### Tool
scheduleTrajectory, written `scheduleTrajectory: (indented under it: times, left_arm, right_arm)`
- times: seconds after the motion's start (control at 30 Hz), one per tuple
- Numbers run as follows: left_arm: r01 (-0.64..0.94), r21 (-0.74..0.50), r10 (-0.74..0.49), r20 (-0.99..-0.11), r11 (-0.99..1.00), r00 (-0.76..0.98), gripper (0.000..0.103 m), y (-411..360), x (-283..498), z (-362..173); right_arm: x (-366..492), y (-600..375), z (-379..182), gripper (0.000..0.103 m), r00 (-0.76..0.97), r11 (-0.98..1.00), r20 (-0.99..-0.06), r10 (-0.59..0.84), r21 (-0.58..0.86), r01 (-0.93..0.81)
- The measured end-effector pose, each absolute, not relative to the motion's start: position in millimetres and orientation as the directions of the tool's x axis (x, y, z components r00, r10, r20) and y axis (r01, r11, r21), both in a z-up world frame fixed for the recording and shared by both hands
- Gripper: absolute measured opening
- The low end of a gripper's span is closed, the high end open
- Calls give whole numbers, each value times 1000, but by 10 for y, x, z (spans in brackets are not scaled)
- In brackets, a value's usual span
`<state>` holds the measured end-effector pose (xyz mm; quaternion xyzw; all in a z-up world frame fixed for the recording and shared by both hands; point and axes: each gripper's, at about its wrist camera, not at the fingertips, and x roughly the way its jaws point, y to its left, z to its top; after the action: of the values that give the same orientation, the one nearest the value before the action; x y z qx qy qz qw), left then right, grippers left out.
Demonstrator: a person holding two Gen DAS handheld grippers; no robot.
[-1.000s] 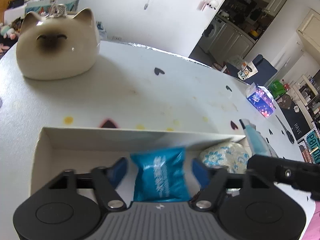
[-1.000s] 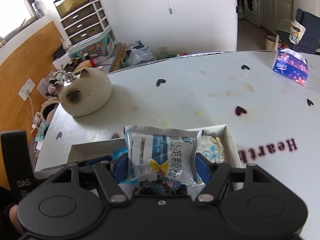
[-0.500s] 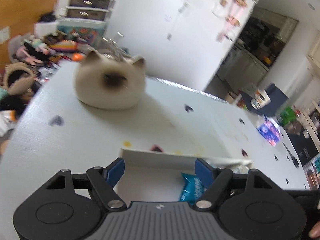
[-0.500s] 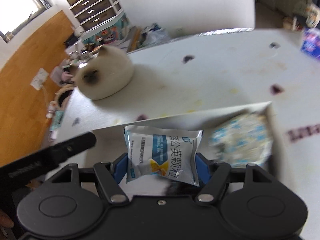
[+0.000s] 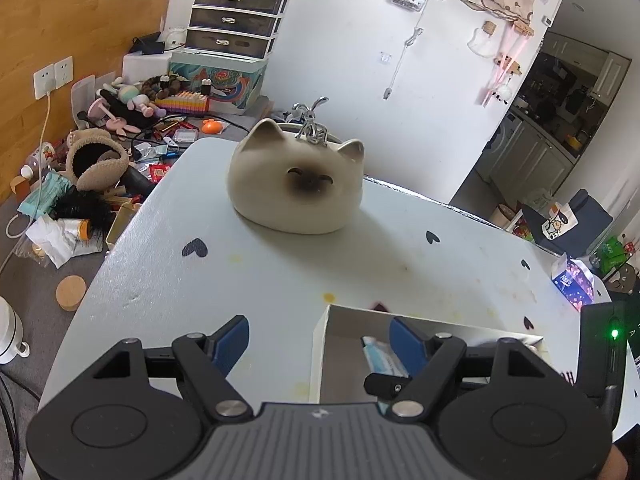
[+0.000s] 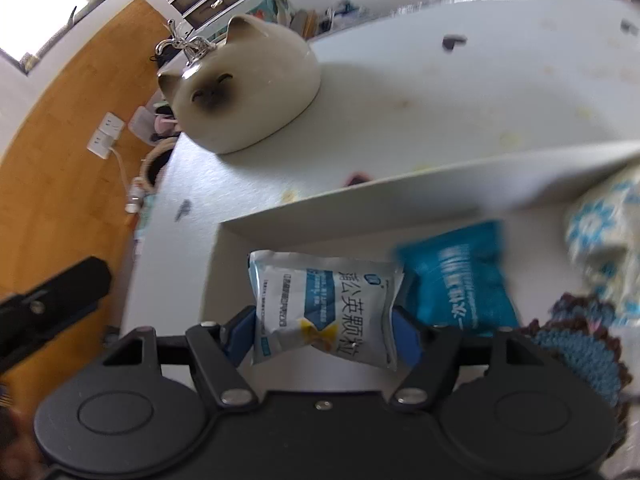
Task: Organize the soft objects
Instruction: 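Open the right tool over the tray releasing the wipes packet while the left tool drops the blue packet, then withdraw both open tools up and away from the tray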
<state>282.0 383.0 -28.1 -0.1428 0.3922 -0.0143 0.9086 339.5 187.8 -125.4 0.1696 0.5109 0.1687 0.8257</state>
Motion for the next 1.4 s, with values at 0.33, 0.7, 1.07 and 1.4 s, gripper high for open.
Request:
scheduleTrajectory:
  times: [0.33,0.7,1.07,1.4]
  left_arm:
    - [-69,-262,-141,-702,963,698,87,3699,2700,-208]
    - [-30,-240,-149,-690,970,708,87,3409,2393,-58]
    - [32,-210,-170,-681,977,712,88,2962,1909,56]
    - [30,-181,-143,-654,983,742,95,2583,1324,142]
  right_arm:
    - [3168,1691,-963,98,482,890,-752,450,420,-176]
    - [2581,1248,-522,98,541,885,-701,464,384,-263]
    - [1978,667,-262,98,644,917,-655,395,323,-234]
    - [1410,150,-103,98,703,935,-619,350,275,-223]
